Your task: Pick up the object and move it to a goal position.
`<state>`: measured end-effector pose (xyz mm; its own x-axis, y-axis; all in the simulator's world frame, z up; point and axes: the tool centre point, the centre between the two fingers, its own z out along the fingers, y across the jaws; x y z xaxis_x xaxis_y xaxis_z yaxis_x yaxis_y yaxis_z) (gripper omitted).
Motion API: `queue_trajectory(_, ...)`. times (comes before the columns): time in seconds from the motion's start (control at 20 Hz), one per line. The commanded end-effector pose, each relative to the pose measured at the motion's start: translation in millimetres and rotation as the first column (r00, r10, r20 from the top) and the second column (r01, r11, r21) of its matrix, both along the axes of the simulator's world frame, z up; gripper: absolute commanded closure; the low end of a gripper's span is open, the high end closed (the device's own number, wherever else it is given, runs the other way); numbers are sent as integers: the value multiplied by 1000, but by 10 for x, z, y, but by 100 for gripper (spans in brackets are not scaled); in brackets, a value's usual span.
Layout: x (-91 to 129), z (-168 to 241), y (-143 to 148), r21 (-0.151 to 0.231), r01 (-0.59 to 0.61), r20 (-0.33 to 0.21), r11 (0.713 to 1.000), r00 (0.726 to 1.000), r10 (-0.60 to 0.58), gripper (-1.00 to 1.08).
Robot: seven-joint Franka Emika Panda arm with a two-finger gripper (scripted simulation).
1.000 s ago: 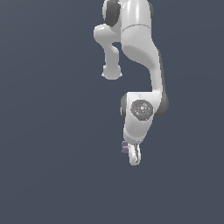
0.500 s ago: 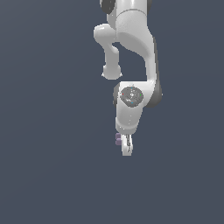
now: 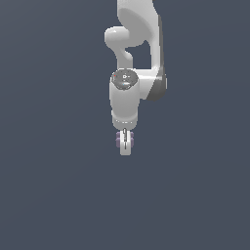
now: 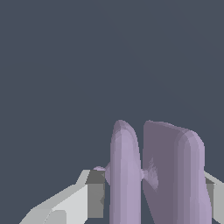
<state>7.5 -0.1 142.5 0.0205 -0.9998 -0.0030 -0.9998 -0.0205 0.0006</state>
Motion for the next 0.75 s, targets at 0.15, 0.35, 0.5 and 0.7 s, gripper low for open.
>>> queue_trajectory(0.15, -220, 258, -274, 1, 0, 0, 1000, 1000, 0, 108)
queue_trajectory(0.35, -322, 389, -414, 0, 0, 0, 1000, 1000, 0, 108)
queue_trajectory(0.5, -366, 454, -480, -1, 0, 0, 1000, 1000, 0, 108)
queue_trajectory(0.7, -383, 489, -514, -2, 0, 0, 1000, 1000, 0, 108)
